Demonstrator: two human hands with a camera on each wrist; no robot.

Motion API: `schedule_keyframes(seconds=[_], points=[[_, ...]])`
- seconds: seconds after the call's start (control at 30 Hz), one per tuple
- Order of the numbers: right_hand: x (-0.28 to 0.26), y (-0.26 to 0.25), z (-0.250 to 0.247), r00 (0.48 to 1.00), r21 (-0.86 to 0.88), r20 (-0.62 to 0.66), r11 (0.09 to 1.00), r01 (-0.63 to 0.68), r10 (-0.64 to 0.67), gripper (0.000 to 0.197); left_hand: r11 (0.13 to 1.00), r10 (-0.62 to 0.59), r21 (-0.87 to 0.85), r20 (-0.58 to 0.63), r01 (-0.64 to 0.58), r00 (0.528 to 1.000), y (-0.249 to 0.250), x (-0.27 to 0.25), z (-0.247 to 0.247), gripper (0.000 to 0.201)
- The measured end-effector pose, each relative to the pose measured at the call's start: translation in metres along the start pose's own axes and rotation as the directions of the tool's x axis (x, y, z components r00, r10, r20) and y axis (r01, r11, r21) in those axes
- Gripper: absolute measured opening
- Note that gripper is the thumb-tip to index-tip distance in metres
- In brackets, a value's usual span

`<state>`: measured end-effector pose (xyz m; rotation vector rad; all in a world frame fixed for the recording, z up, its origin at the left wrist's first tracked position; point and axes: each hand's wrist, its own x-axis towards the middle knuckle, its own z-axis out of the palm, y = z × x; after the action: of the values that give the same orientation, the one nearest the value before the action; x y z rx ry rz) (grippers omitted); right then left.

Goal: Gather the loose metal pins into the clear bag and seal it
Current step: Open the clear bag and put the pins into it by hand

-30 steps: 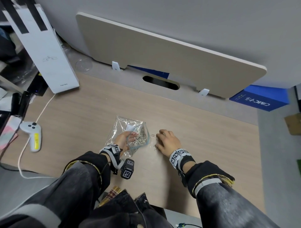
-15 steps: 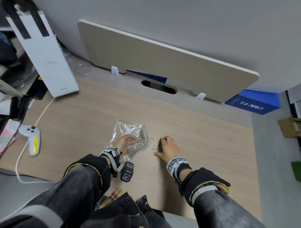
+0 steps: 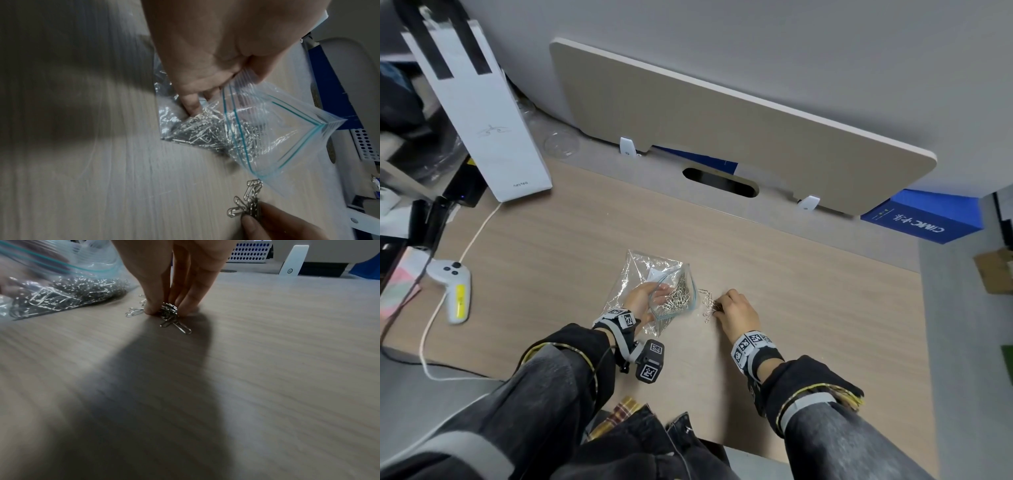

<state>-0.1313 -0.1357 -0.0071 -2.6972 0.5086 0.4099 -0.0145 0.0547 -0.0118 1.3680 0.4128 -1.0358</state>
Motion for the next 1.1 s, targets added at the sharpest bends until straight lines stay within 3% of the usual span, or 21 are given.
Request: schedule_keyframes(seconds=[0.4, 0.6, 0.73, 0.87, 0.97, 1.1], points=[[0.012, -0.005, -0.007, 0.995, 0.027, -0.007, 0.995, -0.097, 0.098, 0.021, 1.000, -0.015, -0.002, -0.018, 0.015, 1.000, 0.000, 0.001, -0.001, 0.023], [0.020, -0.008, -0.031, 0.968, 0.385, -0.058, 0.900, -0.202, 0.242, 0.006, 1.000, -0.015, 0.005, -0.004, 0.016, 1.000, 0.003, -0.005, 0.001, 0.024], [0.026, -0.046, -0.046, 0.992, 0.448, -0.090, 0.893, -0.037, 0.087, 0.003, 1.000, -0.021, 0.003, -0.007, 0.021, 1.000, 0.003, -0.005, 0.001, 0.021], [0.028, -0.078, -0.042, 0.996, 0.320, -0.046, 0.943, 0.090, -0.079, 0.006, 1.000, -0.015, -0.021, -0.018, 0.015, 1.000, 0.001, 0.000, -0.002, 0.023], [0.028, -0.082, -0.040, 0.995, 0.225, 0.003, 0.970, 0.095, -0.098, 0.010, 0.999, -0.018, -0.032, -0.023, 0.018, 1.000, 0.001, -0.001, -0.002, 0.022], [0.023, -0.067, -0.054, 0.991, 0.353, -0.133, 0.934, 0.058, -0.011, 0.015, 0.999, -0.027, -0.020, -0.024, 0.027, 0.999, 0.004, -0.004, 0.002, 0.017]])
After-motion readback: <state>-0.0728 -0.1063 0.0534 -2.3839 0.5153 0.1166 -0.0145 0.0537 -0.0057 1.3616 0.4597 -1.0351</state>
